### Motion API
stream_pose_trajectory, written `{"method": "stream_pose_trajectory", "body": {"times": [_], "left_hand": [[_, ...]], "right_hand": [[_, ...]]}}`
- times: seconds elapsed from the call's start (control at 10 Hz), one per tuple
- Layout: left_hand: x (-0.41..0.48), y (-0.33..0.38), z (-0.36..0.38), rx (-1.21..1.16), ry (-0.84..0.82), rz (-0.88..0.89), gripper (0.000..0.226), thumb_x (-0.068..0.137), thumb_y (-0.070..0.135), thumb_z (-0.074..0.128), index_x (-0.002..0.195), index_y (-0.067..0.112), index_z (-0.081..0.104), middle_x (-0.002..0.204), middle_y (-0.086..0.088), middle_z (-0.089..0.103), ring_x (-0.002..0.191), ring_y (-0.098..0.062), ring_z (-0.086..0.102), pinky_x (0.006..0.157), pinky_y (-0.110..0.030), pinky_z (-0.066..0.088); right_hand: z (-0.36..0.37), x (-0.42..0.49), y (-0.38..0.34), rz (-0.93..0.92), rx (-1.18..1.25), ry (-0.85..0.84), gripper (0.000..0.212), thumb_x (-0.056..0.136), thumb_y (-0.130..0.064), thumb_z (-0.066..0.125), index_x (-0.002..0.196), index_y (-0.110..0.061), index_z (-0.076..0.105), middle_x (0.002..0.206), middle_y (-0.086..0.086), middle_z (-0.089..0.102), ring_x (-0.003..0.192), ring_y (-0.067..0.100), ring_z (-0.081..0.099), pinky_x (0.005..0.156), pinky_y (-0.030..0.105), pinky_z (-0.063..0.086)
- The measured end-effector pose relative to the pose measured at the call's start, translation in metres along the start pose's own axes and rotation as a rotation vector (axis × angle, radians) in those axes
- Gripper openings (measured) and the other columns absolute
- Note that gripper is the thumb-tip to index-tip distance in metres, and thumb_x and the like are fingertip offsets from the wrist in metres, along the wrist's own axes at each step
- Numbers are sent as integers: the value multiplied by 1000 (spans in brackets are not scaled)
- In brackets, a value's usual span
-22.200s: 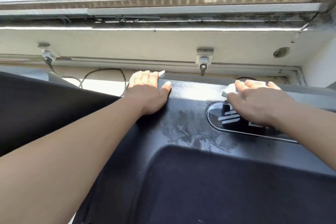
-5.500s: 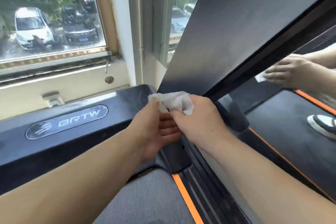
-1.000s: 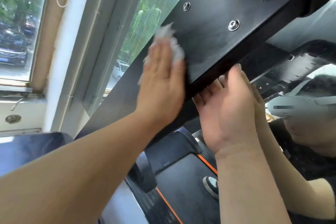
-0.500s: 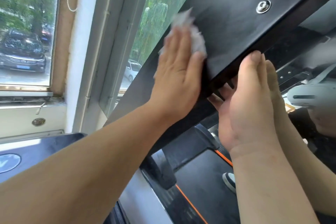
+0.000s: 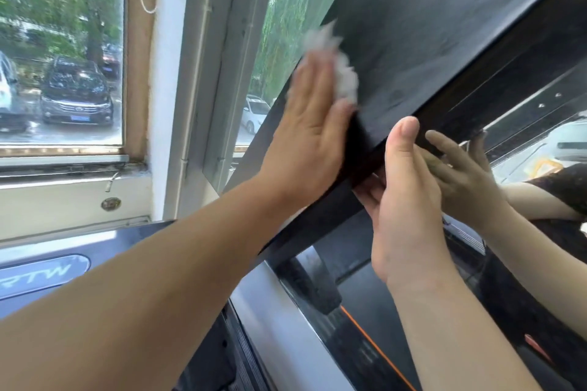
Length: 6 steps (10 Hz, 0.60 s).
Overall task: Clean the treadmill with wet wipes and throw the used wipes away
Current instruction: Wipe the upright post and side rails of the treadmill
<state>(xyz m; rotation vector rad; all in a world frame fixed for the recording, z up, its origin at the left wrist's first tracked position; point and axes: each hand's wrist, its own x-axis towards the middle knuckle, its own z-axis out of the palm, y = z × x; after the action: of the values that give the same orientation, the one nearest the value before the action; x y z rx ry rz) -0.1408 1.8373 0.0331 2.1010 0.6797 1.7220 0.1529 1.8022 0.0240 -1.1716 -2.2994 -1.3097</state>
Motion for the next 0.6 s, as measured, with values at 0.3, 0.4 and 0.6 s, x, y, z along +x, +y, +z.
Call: {"method": "stream_pose_trajectory", "body": {"times": [0.3, 0.4, 0.6], "left_hand": [[-45, -9, 15, -191, 68, -479, 65, 103, 44, 21, 162, 26, 2, 166, 19, -10, 151, 2, -15, 127, -37, -7], [-48, 21, 32, -56, 54, -101, 62, 109, 35, 24, 162, 14, 2, 162, 15, -9, 153, -6, -20, 127, -36, -10], [-111, -56, 32, -186, 29, -737, 76, 94, 63, 22, 151, 12, 28, 168, -3, 11, 155, -20, 6, 127, -43, 10]], "right_hand": [[82, -23, -9, 912, 1195, 209, 61, 103, -69, 17, 149, -40, 44, 162, 1, 38, 150, 23, 35, 119, 65, 23], [-41, 73, -154, 1160, 1629, 268, 62, 98, -70, 37, 131, -26, 66, 128, -3, 71, 120, 12, 67, 104, 36, 50], [111, -26, -104, 1026, 1736, 61, 84, 99, -72, -3, 138, -35, 61, 150, 1, 55, 136, 13, 53, 111, 67, 37]]}}
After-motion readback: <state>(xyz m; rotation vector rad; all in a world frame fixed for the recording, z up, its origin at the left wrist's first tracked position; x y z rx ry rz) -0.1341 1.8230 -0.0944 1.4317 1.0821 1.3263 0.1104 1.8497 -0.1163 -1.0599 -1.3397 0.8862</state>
